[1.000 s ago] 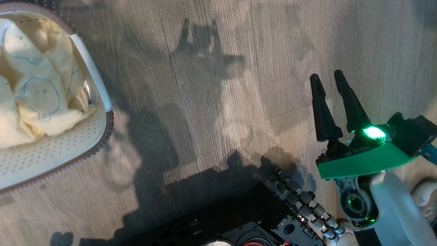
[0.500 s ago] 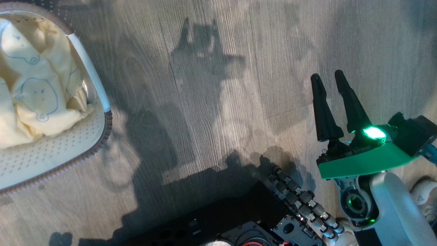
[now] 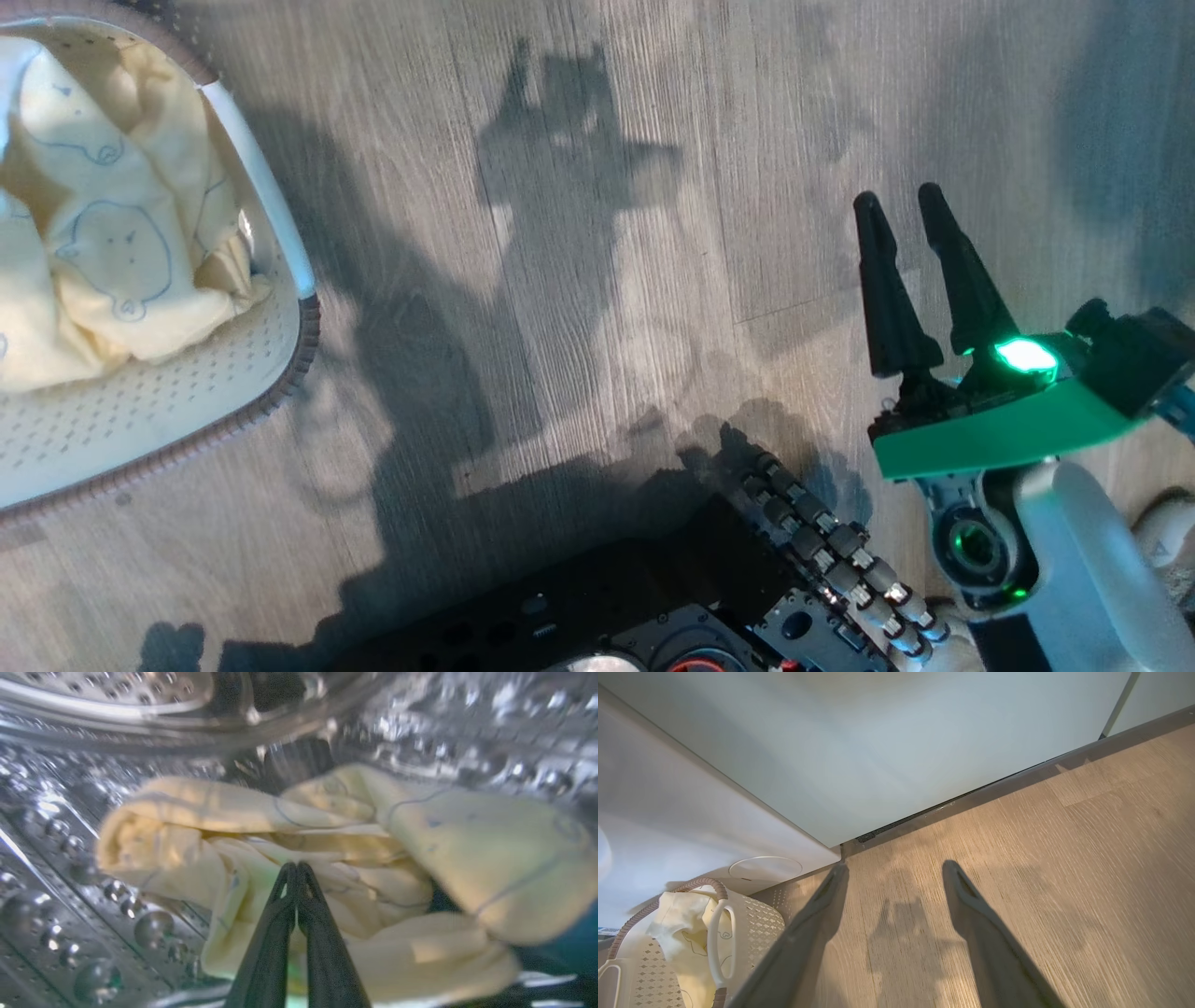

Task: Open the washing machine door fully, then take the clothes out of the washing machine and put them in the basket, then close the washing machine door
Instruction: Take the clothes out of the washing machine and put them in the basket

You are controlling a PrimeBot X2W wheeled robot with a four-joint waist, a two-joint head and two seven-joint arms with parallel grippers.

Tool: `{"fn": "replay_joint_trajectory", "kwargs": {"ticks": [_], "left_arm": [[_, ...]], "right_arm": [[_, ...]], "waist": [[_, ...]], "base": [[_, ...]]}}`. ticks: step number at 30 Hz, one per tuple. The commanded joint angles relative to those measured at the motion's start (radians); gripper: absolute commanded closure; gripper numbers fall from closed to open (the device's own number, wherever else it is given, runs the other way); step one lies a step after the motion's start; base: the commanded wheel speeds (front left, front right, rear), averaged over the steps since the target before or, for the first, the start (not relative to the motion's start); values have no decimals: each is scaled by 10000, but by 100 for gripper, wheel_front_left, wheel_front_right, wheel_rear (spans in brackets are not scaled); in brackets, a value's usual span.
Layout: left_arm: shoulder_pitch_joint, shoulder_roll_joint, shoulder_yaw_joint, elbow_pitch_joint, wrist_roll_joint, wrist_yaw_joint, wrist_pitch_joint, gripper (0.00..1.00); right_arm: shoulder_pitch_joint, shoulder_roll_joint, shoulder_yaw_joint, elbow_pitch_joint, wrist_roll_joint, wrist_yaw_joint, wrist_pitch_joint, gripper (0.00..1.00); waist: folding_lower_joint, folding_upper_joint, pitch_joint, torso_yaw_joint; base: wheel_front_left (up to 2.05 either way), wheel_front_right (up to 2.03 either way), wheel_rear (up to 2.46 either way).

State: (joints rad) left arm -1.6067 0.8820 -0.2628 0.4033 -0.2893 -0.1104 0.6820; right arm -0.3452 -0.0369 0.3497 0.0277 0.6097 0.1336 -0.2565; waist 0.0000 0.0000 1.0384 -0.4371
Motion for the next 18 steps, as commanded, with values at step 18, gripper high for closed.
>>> {"fn": "replay_joint_trajectory", "kwargs": {"ticks": [18], "left_arm": [[3505,-807,1243,-3417,-468,1878,-5423,100]], "right_arm": [[352,-133,-1110,64,-862,-29,-53,0]], "waist": [[0,0,-923,1486]], "base": [[0,0,0]]}}
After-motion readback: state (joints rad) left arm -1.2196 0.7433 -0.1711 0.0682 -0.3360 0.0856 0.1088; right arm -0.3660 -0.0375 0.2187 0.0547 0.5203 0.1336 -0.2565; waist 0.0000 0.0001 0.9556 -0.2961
